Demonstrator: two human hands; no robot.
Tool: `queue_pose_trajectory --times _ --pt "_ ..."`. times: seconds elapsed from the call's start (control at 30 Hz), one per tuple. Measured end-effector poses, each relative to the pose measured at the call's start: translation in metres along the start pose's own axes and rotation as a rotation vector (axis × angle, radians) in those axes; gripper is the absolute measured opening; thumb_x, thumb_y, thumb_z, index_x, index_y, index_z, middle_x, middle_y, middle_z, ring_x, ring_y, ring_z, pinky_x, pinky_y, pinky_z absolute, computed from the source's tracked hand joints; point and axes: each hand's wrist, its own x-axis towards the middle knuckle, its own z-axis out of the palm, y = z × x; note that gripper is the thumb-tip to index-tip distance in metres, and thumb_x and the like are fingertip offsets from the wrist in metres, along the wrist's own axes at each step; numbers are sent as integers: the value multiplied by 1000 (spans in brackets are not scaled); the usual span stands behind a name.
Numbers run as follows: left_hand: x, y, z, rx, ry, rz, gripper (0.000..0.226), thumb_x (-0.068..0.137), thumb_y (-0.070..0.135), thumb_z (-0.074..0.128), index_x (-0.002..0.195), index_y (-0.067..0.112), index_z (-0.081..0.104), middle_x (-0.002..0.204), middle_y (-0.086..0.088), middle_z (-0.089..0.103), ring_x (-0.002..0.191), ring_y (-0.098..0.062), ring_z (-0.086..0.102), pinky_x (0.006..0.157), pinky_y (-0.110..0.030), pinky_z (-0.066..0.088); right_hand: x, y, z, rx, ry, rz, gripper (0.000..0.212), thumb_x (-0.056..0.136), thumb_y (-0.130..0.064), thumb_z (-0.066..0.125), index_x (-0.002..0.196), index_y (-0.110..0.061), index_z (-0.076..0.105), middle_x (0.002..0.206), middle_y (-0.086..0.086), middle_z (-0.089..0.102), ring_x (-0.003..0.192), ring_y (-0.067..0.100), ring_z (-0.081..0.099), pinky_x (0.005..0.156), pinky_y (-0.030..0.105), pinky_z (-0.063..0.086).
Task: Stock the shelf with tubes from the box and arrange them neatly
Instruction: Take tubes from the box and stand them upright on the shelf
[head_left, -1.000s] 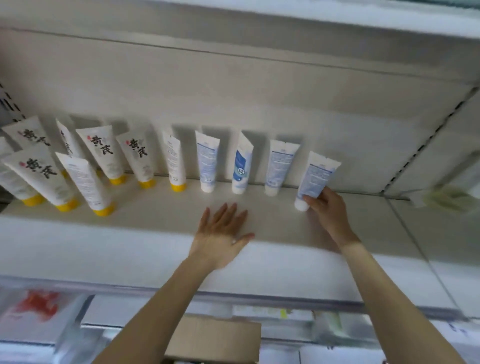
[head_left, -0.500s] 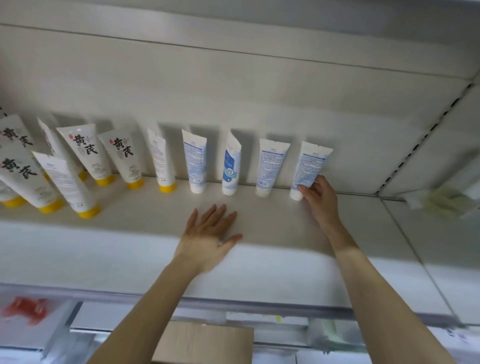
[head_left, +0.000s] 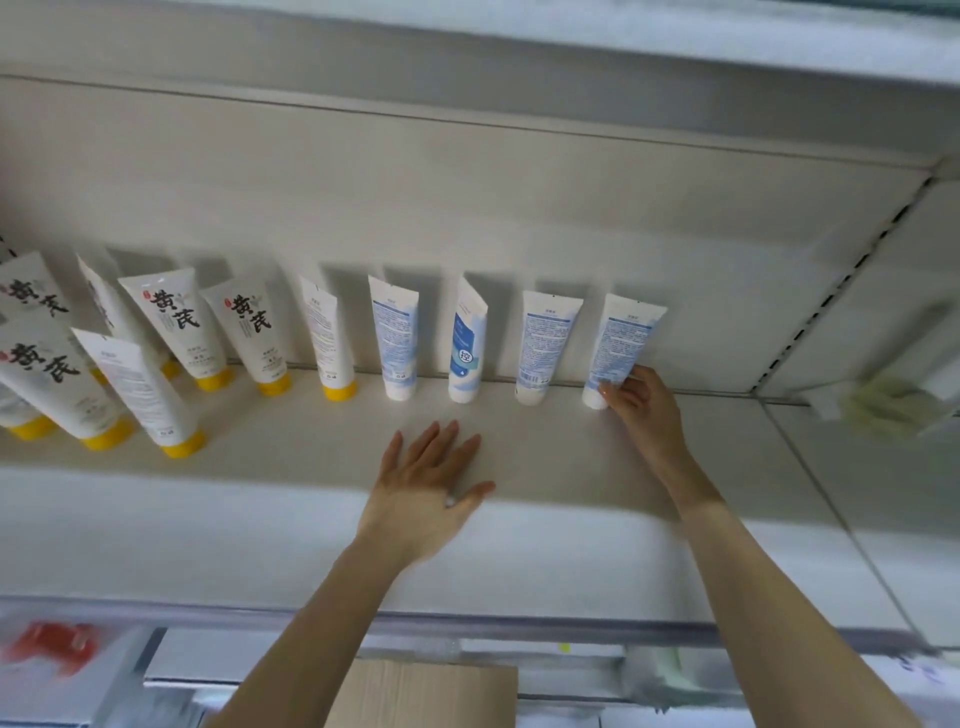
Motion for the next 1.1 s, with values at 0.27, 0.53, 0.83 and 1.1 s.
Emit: queue_pose_trajectory --times 0.27,0.53,0.83,1.1 --pt "4 4 -5 17 -108 -12 78 78 74 3 147 40 12 158 10 5 145 -9 -1 117 -41 -7 -84 -14 0 -149 37 144 46 88 -13 64 130 -4 49 133 9 53 119 20 52 89 13 36" --pt "-47 -16 -42 104 -110 168 86 74 74 1 148 32 19 157 -1 16 145 -19 10 117 -48 -1 -187 -77 36 -867 -332 -98 68 92 -48 50 146 -13 30 154 6 27 141 18 26 112 21 17" --pt "-165 -84 -93 64 -50 291 85 75 72 -3 150 32 9 159 3 5 146 -15 1 117 -41 -6 -291 -125 99 -1166 -395 -321 80 90 -64 34 150 -15 14 158 4 13 145 18 12 118 31 6" --pt "-252 -114 -56 114 -133 327 84 79 73 -3 150 30 8 159 1 3 146 -16 -1 117 -42 -9 -365 -91 131 -1245 -542 -318 99 78 -79 -3 148 -15 24 152 7 32 140 24 32 114 44 22"
